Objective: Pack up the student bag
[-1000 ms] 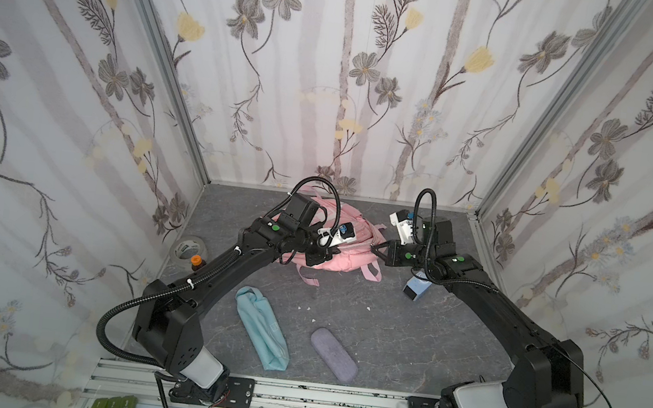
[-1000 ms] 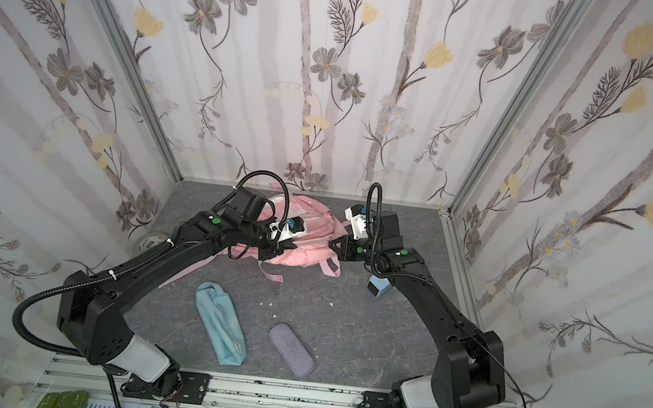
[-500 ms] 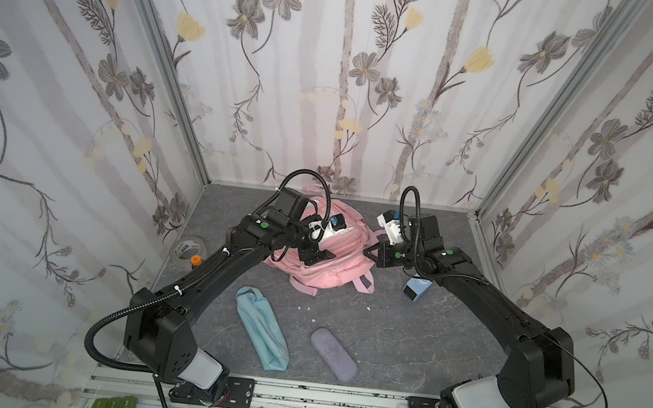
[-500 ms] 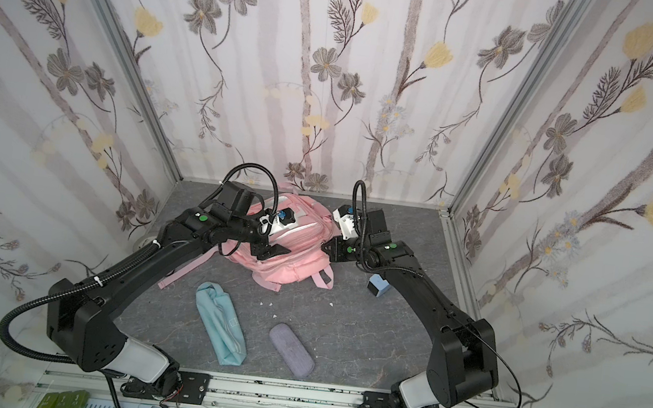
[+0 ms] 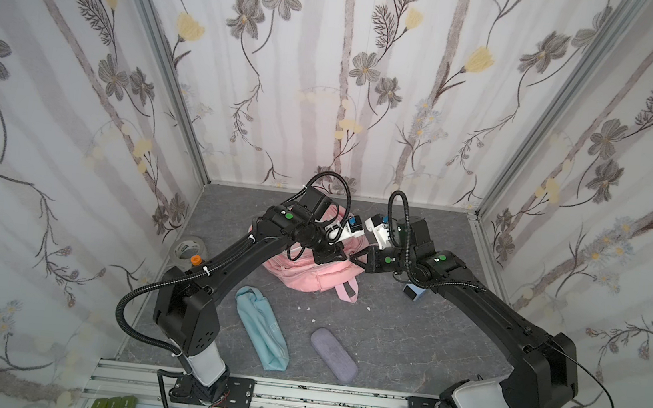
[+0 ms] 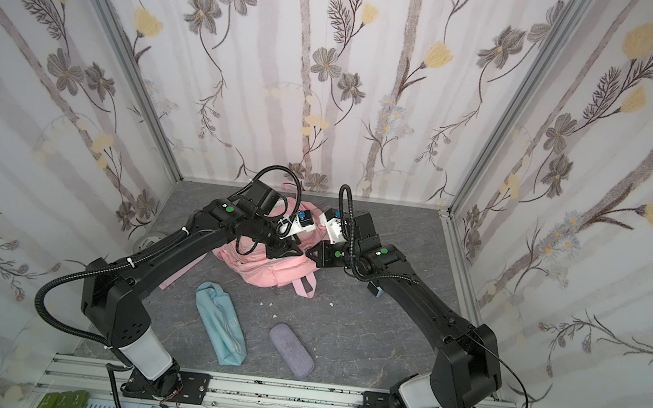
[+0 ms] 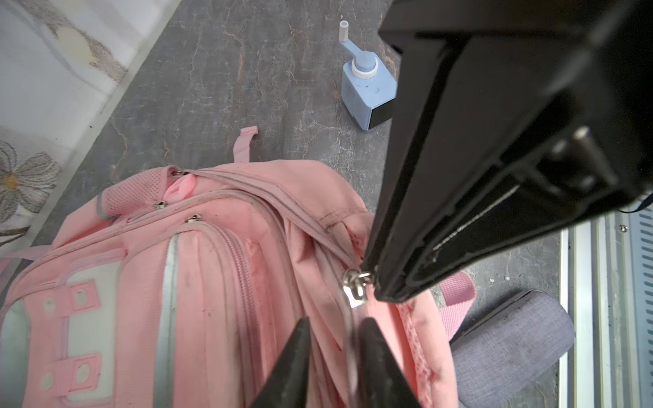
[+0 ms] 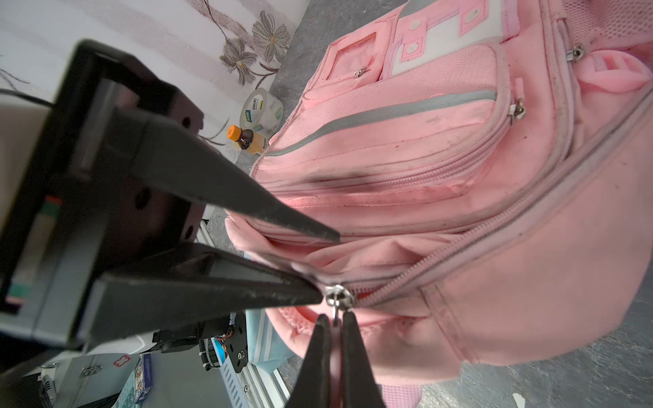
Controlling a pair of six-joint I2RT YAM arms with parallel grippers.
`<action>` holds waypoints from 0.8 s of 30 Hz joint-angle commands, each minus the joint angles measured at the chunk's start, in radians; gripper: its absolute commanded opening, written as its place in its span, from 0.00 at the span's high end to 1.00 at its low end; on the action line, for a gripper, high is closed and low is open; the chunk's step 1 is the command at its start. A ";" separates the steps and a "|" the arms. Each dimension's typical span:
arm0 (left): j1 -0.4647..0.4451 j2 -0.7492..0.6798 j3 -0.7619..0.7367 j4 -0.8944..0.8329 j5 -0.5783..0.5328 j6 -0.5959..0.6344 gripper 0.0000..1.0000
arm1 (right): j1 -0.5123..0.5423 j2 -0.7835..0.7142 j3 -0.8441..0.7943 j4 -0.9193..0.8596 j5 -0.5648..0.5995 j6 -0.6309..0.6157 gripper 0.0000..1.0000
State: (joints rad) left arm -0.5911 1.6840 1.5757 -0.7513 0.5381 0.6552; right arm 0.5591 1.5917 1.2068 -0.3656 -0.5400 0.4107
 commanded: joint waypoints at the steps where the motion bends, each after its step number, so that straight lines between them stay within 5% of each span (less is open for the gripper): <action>1: 0.002 0.029 0.033 -0.065 -0.015 0.015 1.00 | -0.006 -0.025 0.010 0.073 -0.065 -0.007 1.00; 16: 0.002 -0.072 0.031 -0.053 -0.033 0.122 1.00 | -0.271 -0.002 -0.125 -0.057 0.061 -0.162 1.00; 24: 0.016 -0.145 0.003 -0.054 -0.092 0.174 1.00 | -0.336 0.118 -0.042 -0.067 0.106 -0.216 1.00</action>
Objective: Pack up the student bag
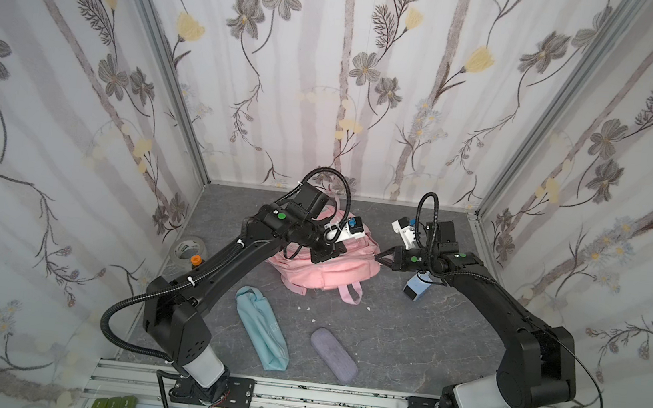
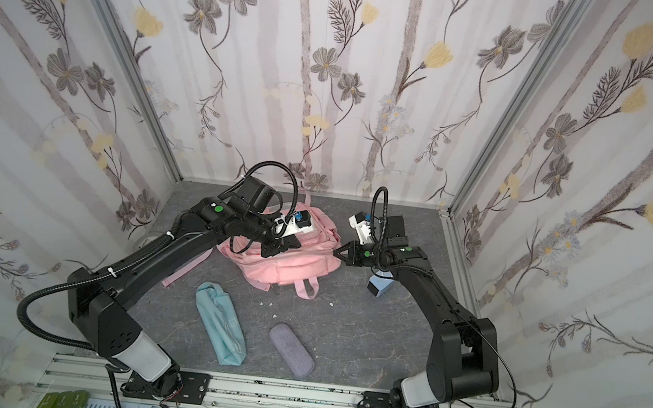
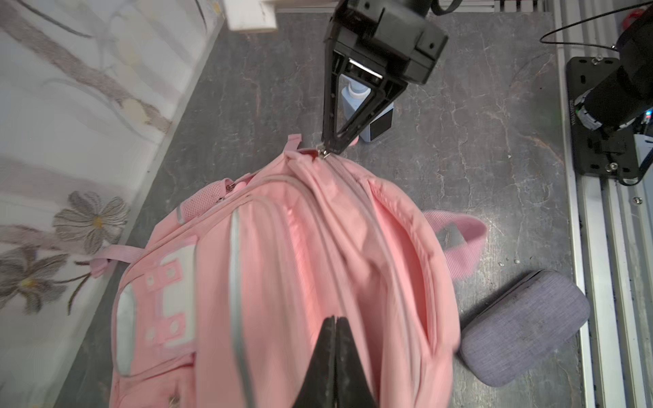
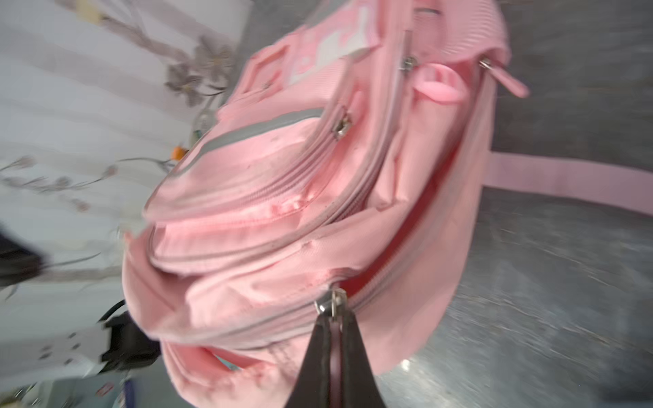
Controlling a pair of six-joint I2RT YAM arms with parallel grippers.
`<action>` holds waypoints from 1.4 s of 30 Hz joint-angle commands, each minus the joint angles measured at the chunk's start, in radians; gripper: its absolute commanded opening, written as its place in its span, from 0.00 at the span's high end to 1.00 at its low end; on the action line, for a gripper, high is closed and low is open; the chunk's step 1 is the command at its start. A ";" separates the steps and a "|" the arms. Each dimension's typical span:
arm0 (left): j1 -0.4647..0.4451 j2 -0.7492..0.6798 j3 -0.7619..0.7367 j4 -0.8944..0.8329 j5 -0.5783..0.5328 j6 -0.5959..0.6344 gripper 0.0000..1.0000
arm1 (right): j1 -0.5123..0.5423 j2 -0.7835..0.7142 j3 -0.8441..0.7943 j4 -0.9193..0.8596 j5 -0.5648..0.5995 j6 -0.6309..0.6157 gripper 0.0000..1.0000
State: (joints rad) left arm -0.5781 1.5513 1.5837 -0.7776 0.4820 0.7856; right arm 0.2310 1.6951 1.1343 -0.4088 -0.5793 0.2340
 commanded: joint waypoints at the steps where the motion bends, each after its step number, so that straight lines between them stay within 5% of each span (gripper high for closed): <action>1: 0.008 -0.017 -0.010 -0.031 -0.046 0.051 1.00 | -0.011 0.021 0.042 -0.024 0.144 -0.039 1.00; 8: 0.019 0.017 0.014 0.007 -0.071 0.019 1.00 | -0.008 -0.002 0.086 0.002 0.030 0.006 1.00; 9: 0.009 0.046 0.038 0.021 -0.063 -0.015 0.95 | -0.001 -0.003 0.090 0.004 0.011 0.022 1.00; 12: -0.039 0.150 0.125 0.043 -0.046 -0.108 0.54 | 0.028 -0.021 0.091 0.041 -0.030 0.084 1.00; 13: -0.060 0.188 0.158 0.042 -0.029 -0.138 0.50 | 0.040 -0.030 0.088 0.064 -0.048 0.114 1.00; 21: -0.103 0.319 0.197 0.160 0.031 -0.353 0.45 | 0.135 -0.091 0.087 0.148 -0.091 0.241 1.00; 26: -0.103 0.324 0.170 0.132 0.013 -0.336 0.52 | 0.149 -0.125 0.085 0.154 -0.080 0.264 1.00; 33: -0.090 0.312 0.168 0.013 0.031 -0.219 1.00 | 0.146 -0.135 0.105 0.133 -0.047 0.261 1.00; 42: -0.044 0.251 0.177 -0.047 0.115 -0.157 1.00 | 0.115 -0.073 0.115 0.008 0.063 0.125 1.00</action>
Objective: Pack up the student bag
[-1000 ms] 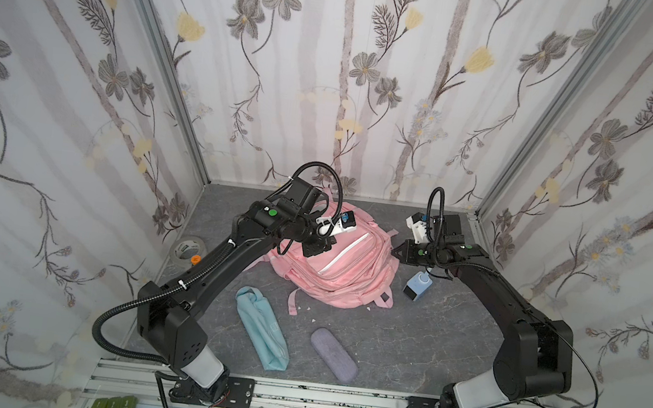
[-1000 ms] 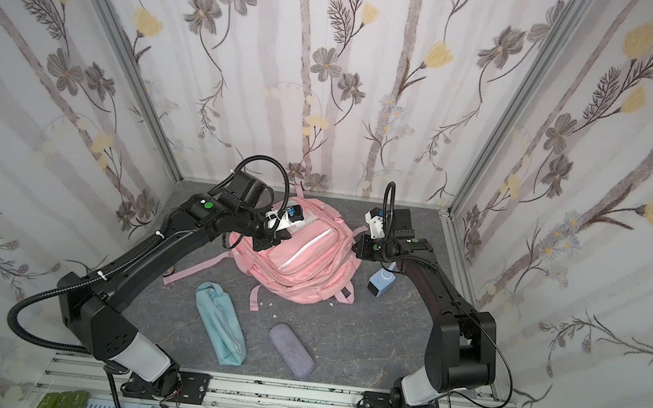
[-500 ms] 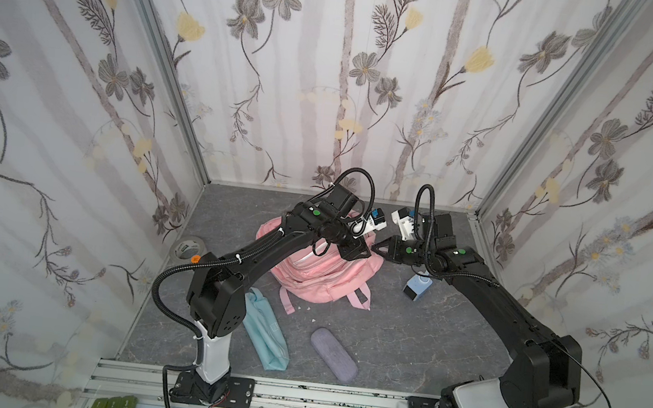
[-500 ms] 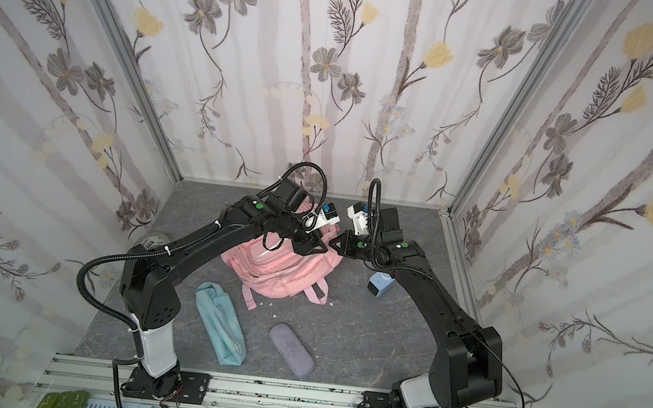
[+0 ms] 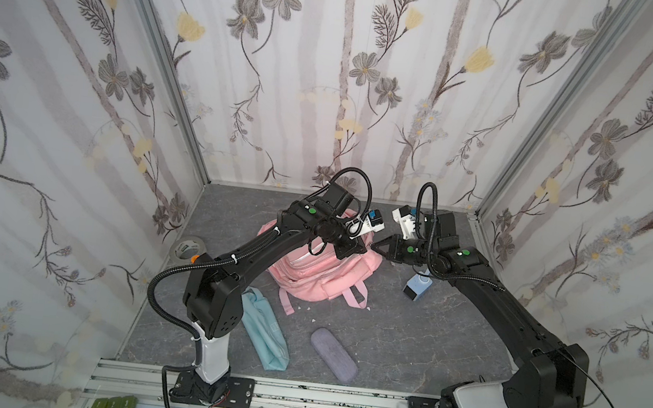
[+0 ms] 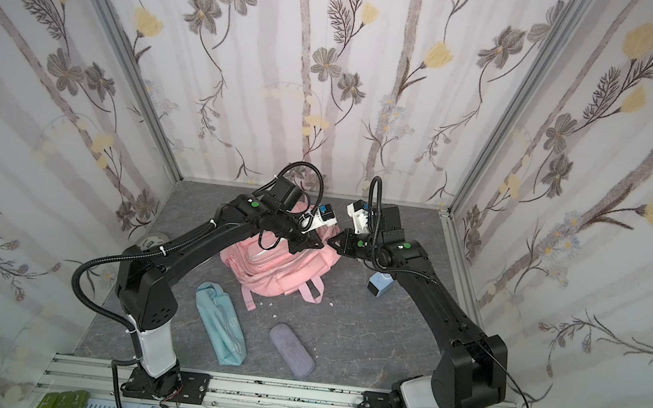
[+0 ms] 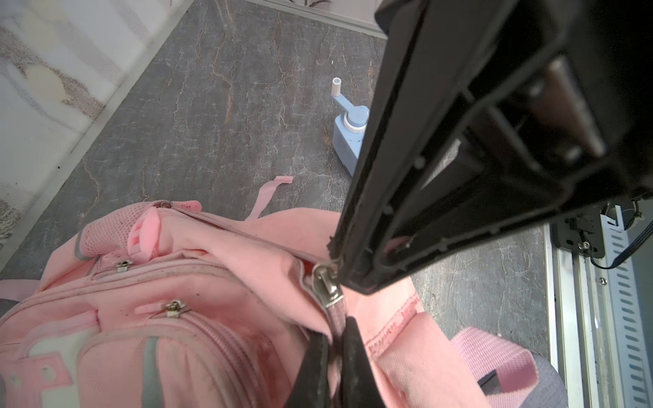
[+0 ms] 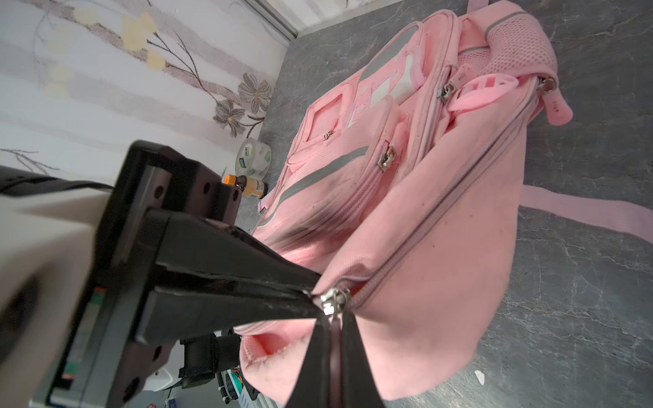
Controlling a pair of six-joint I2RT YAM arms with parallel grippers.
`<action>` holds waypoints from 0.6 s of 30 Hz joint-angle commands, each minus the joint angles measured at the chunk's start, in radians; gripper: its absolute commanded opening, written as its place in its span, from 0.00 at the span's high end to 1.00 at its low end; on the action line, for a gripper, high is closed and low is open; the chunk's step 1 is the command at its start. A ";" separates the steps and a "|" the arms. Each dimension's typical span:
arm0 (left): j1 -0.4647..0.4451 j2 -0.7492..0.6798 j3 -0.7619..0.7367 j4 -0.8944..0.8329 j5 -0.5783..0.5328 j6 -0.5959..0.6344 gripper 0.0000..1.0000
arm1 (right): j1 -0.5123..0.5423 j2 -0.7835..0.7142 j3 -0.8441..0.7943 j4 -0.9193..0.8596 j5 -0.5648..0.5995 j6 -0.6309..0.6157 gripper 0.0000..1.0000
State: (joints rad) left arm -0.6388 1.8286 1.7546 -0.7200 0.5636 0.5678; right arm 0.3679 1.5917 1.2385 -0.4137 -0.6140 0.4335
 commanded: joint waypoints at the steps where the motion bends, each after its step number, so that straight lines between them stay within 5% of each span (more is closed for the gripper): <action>1: 0.025 -0.036 0.008 -0.111 0.044 0.069 1.00 | -0.036 0.040 0.006 -0.006 0.112 -0.097 1.00; 13: 0.063 -0.113 -0.002 -0.212 0.073 0.184 1.00 | -0.087 0.097 0.062 -0.107 0.206 -0.213 1.00; 18: 0.073 -0.108 -0.031 -0.128 0.023 0.118 1.00 | 0.020 0.093 0.224 -0.180 0.130 -0.338 1.00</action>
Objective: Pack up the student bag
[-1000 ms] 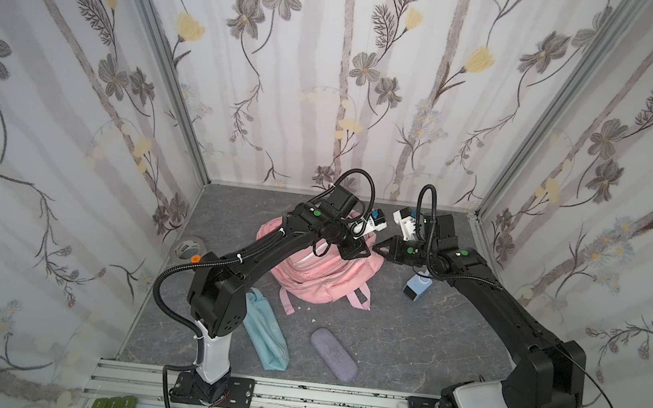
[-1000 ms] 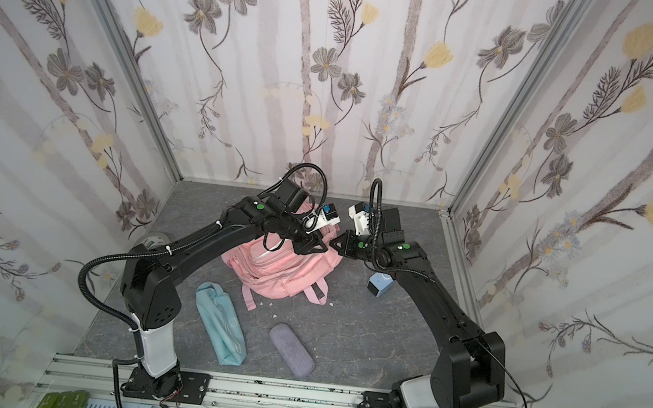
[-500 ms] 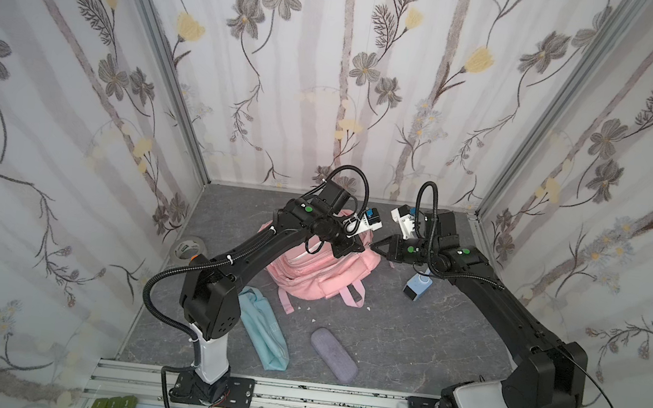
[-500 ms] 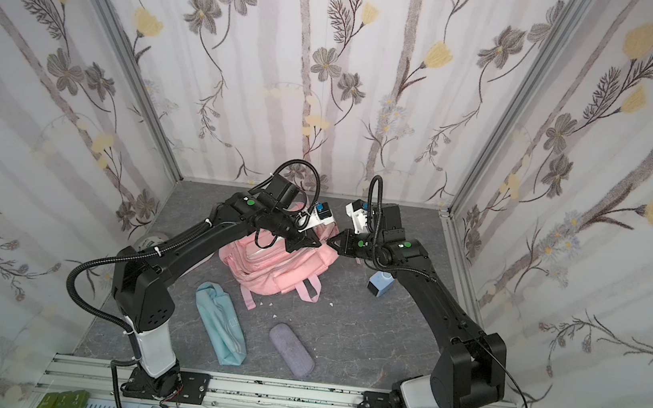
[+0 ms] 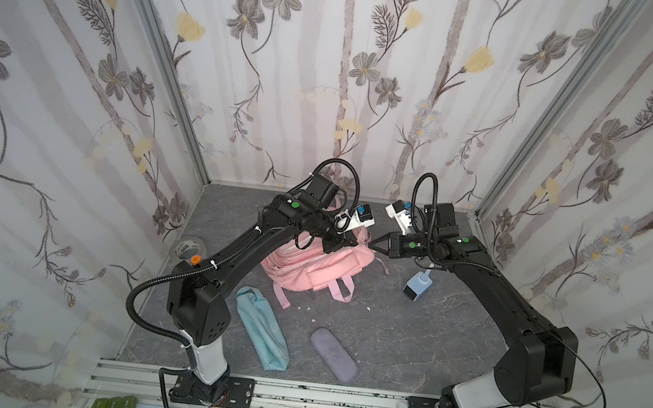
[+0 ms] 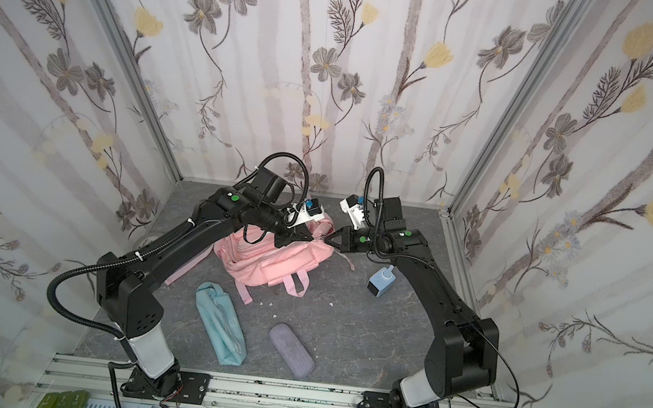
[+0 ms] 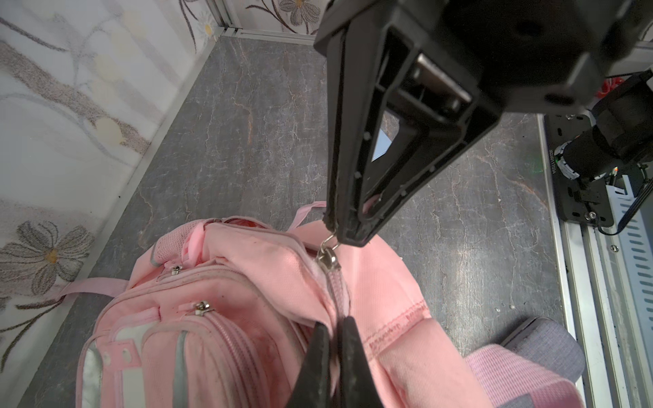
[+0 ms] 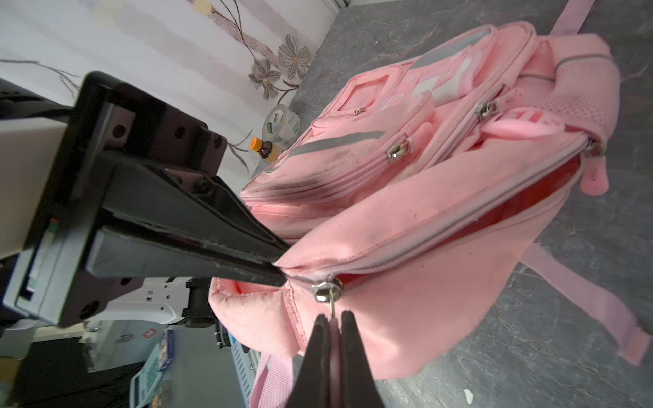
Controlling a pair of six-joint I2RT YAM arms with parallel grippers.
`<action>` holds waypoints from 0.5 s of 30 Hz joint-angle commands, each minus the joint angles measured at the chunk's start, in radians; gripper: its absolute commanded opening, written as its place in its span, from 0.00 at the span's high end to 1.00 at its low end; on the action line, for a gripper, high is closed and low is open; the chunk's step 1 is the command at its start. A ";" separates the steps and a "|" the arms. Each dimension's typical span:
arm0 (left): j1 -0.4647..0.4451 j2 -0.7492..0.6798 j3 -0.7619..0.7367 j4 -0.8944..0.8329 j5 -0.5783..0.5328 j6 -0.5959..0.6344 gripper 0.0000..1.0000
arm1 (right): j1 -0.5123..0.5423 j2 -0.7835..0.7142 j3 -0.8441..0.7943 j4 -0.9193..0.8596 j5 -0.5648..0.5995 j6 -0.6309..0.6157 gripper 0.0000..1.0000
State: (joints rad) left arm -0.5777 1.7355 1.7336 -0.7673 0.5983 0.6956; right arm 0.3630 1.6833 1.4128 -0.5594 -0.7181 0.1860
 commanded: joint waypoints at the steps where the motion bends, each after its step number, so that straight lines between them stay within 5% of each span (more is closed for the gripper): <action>1: 0.012 -0.010 -0.009 -0.062 -0.017 -0.029 1.00 | 0.043 0.003 0.060 -0.038 0.192 -0.100 1.00; 9: 0.013 0.016 0.017 0.023 0.022 -0.118 1.00 | 0.139 -0.011 -0.003 0.025 0.053 -0.100 1.00; 15: 0.014 0.022 0.037 0.035 0.039 -0.165 1.00 | 0.142 -0.019 -0.021 0.036 0.138 -0.103 1.00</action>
State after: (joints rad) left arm -0.5655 1.7607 1.7523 -0.8211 0.6064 0.5655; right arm 0.5102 1.6722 1.3949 -0.5686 -0.5617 0.1104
